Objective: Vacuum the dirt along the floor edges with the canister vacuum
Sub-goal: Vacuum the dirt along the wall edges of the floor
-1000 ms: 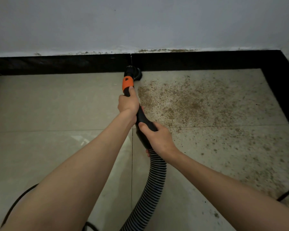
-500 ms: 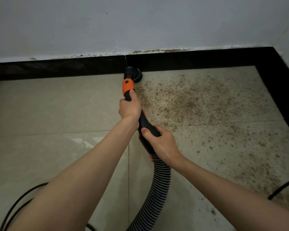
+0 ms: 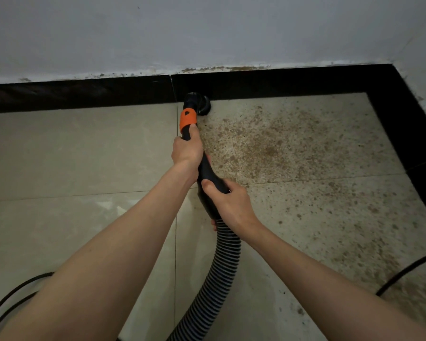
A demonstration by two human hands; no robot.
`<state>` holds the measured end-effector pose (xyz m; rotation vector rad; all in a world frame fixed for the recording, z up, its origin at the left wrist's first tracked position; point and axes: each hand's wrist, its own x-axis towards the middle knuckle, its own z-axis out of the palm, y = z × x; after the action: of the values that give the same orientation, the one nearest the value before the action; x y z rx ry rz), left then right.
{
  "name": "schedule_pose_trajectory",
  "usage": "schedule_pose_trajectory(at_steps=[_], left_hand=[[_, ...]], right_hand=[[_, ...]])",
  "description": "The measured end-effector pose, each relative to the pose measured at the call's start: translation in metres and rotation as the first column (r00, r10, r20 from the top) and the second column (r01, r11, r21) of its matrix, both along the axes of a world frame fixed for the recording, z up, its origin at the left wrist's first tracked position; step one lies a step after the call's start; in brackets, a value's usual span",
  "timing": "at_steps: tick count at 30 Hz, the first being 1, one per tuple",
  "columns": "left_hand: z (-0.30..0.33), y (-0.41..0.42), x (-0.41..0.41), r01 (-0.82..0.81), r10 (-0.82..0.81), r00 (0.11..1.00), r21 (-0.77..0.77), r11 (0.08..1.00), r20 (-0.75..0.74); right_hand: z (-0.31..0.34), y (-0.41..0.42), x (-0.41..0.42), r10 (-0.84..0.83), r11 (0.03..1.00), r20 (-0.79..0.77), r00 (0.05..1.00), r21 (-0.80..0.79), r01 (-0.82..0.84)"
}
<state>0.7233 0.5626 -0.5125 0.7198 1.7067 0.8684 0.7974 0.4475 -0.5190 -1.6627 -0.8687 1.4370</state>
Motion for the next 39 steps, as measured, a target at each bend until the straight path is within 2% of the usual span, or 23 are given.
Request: schedule_pose_trajectory(at_steps=[7, 14, 21, 25, 31, 34, 39], left_hand=[[-0.002, -0.002, 0.039, 0.078, -0.078, 0.997, 0.005, 0.997, 0.009], [0.002, -0.002, 0.071, 0.187, -0.187, 0.982, 0.012, 0.982, -0.025], [0.009, 0.001, 0.072, 0.251, -0.25, 0.966, -0.002, 0.968, 0.065], [0.011, 0.004, 0.051, 0.193, -0.193, 0.98, -0.007, 0.981, 0.041], [0.009, 0.001, -0.007, 0.023, -0.023, 1.0, -0.005, 1.0, -0.005], [0.008, -0.005, -0.032, -0.031, 0.031, 0.999, -0.014, 0.999, 0.038], [0.016, -0.021, -0.042, -0.006, 0.013, 0.994, -0.064, 0.998, 0.112]], right_hand=[[-0.004, -0.007, 0.03, -0.077, 0.997, -0.002, 0.997, 0.018, 0.077], [-0.005, -0.01, 0.048, -0.194, 0.981, -0.047, 0.98, -0.029, 0.193], [-0.002, -0.008, 0.039, -0.243, 0.97, -0.047, 0.969, -0.025, 0.242], [0.003, -0.004, 0.026, -0.202, 0.979, -0.051, 0.978, -0.023, 0.201], [0.012, -0.004, -0.011, -0.048, 0.999, -0.058, 0.997, -0.027, 0.047], [0.016, -0.009, -0.028, 0.023, 0.999, -0.053, 0.998, -0.045, -0.026], [0.028, -0.023, -0.032, 0.067, 0.996, -0.003, 0.998, -0.054, -0.067]])
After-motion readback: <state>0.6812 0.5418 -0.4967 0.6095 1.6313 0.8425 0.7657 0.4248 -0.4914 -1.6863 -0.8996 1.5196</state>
